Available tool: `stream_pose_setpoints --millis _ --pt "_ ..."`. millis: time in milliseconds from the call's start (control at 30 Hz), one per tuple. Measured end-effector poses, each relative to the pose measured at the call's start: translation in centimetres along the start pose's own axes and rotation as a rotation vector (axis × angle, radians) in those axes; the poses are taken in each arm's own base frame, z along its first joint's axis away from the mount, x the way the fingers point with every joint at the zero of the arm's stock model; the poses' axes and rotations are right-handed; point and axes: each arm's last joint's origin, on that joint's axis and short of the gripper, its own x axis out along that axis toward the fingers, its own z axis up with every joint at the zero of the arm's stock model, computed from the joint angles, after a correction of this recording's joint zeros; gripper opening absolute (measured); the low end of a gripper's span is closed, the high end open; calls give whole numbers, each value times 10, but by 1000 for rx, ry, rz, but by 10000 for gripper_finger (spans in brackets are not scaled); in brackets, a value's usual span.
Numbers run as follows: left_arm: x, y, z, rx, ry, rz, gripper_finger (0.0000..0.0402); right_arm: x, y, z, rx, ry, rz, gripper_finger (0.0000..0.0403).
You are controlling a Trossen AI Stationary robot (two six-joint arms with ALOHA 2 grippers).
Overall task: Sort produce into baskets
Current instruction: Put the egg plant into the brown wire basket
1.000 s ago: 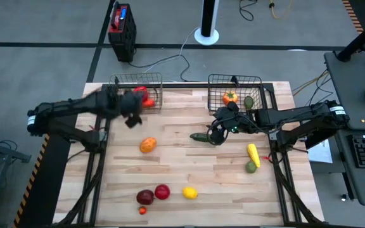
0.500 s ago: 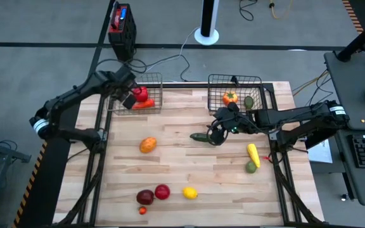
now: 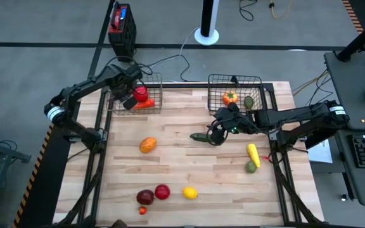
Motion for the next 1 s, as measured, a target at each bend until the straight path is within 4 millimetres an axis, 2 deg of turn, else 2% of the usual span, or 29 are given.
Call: stream_pose_setpoints --millis 533,800,1000 --pt "3 14 22 131 200 55 79 5 -2 -10 1 30 -13 274" --pt "14 12 27 214 260 41 79 6 -2 -13 1 36 -15 271" --pt "15 11 27 242 270 39 79 6 -2 -12 1 36 -15 278"
